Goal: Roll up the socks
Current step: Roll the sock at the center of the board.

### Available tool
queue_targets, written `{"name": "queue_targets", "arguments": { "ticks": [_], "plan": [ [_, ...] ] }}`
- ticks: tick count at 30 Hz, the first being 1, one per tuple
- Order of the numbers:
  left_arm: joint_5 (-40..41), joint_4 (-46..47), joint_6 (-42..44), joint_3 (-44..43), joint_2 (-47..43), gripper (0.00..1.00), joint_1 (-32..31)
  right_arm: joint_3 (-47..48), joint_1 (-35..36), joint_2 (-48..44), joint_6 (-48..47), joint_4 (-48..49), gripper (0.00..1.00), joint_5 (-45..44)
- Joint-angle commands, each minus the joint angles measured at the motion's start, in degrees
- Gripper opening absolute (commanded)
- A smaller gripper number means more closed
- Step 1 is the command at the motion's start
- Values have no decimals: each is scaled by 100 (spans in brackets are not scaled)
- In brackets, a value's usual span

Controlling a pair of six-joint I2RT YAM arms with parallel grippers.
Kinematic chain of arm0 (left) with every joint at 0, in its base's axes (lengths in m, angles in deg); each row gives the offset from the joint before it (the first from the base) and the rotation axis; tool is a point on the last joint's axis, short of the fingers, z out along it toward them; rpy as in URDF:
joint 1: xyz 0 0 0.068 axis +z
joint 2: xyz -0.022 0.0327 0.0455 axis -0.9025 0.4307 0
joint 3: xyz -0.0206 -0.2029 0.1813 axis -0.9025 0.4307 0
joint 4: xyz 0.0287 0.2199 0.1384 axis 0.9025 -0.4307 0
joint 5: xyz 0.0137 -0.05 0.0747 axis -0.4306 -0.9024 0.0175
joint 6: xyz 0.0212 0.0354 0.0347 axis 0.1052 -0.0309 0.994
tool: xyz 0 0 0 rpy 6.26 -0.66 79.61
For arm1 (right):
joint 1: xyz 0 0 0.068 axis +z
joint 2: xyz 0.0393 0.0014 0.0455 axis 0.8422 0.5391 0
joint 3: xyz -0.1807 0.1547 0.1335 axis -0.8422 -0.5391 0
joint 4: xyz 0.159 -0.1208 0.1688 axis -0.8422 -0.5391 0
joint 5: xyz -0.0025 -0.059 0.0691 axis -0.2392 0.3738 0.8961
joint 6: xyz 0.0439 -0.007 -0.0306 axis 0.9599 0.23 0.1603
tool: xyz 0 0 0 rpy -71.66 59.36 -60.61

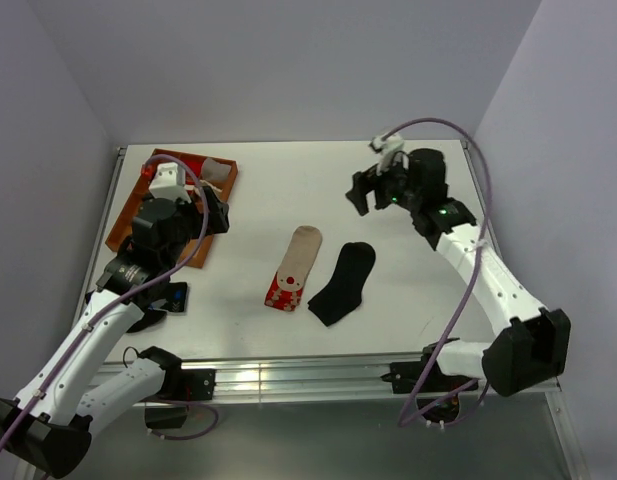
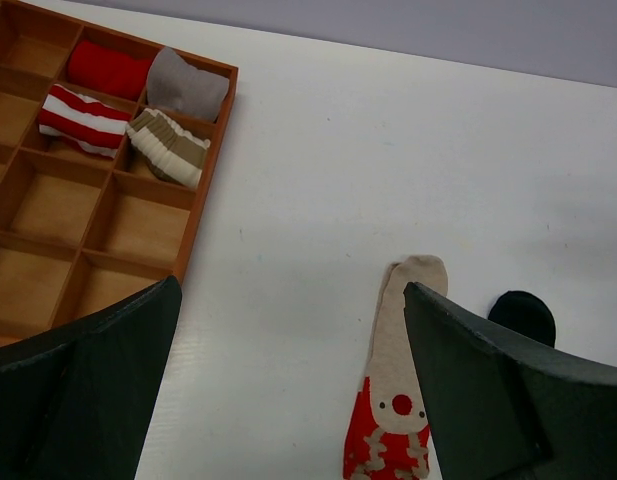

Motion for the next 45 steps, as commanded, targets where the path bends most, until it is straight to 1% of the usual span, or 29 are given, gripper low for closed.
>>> {"name": "queue_targets", "arguments": {
  "ticks": [1, 3, 4, 7, 8, 11, 16, 18, 20, 22, 26, 27, 30, 45],
  "plan": [
    [143, 84, -52, -29, -29, 99, 8, 158, 923, 382, -493, -296, 89, -454],
    [178, 93, -79, -20, -20, 99, 25, 0, 1338, 550, -686, -261, 88, -622],
    [170, 101, -87, -20, -29, 99, 51, -44, 1740, 707, -748, -260, 87, -814],
    [108, 145, -167, 6, -91, 100, 148, -211, 2305, 1024, -880, -278, 82, -1027],
    [108, 137, -184, 15, -160, 99, 244, -272, 2620, 1095, -915, -278, 79, -1149],
    [117, 224, -307, 94, -266, 100, 481, -334, 3087, 1350, -951, -287, 74, -1308],
    [266, 242, -421, 129, -302, 99, 658, -264, 3616, 1798, -924, -454, 66, -1449],
    [249, 242, -474, 129, -319, 99, 763, -264, 3905, 1938, -863, -472, 58, -1536],
    [292, 251, -535, 155, -345, 99, 851, -316, 4055, 2018, -810, -375, 54, -1616],
    [336, 216, -562, 138, -337, 98, 904, -334, 4231, 2167, -775, -340, 53, -1651],
    [319, 216, -606, 129, -337, 98, 1000, -212, 4451, 2413, -678, -453, 46, -1660],
    [284, 216, -615, 129, -328, 98, 1018, -203, 4486, 2483, -678, -471, 45, -1660],
    [223, 216, -615, 129, -319, 98, 1062, -194, 4592, 2624, -626, -471, 45, -1669],
    [38, 216, -597, 112, -205, 98, 1097, 9, 4671, 3108, -573, -647, 47, -1397]
  ]
}}
